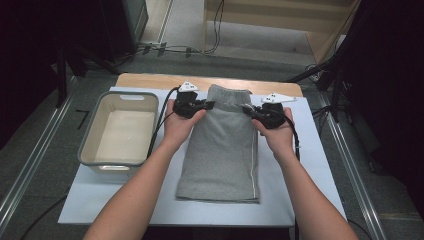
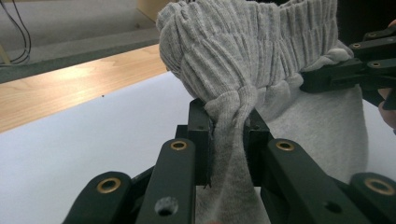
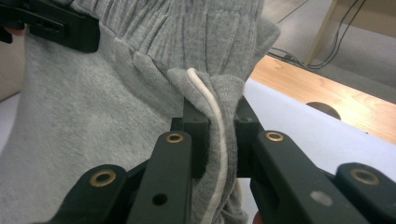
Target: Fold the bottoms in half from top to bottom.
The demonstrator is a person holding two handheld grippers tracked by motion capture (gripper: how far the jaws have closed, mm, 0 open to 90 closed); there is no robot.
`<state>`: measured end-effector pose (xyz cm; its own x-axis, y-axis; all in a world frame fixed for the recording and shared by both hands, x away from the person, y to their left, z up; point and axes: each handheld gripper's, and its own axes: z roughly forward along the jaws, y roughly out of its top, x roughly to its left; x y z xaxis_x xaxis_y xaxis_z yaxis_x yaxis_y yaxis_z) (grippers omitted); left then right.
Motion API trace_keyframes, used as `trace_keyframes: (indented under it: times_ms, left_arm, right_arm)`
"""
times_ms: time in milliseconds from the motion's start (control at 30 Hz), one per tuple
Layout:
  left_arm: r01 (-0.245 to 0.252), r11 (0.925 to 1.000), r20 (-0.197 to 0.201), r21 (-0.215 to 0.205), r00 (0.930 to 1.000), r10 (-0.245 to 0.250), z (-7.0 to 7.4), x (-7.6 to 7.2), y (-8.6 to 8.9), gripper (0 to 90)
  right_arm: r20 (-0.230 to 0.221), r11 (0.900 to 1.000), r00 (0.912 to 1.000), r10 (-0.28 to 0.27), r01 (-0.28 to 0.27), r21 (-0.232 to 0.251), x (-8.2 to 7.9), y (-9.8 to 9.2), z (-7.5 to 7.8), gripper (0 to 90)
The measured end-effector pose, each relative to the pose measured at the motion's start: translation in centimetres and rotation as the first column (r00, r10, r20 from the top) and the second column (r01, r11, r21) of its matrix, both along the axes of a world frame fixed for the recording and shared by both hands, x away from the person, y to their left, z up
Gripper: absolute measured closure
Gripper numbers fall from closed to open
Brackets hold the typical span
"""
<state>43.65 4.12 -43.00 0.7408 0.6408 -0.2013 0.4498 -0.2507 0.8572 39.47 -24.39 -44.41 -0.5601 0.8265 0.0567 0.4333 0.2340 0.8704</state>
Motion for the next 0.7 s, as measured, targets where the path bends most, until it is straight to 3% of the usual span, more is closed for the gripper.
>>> trace_keyframes:
  times_ms: [167, 267, 700]
  left_arm:
    - [0.017, 0.9998, -0.007, 0.005, 0.9998, -0.017, -0.4, -0.6, 0.3, 79.2]
    - [0.020, 0.9998, -0.019, 0.001, 0.9996, -0.020, -0.5, -0.9, 0.4, 79.2]
    - [0.048, 0.9988, 0.003, -0.001, 0.9988, -0.048, -0.9, -2.7, 0.9, 79.3]
  right_arm:
    - [0.002, 1.000, 0.9999, 0.014, -0.014, 0.013, -0.4, -0.1, -0.5, 79.0]
    - [-0.020, 0.999, 0.9994, 0.027, -0.027, 0.029, -0.6, -0.1, -0.7, 79.0]
    - [0.036, 0.999, 0.9985, 0.042, -0.043, 0.029, -2.6, 0.0, -1.4, 79.0]
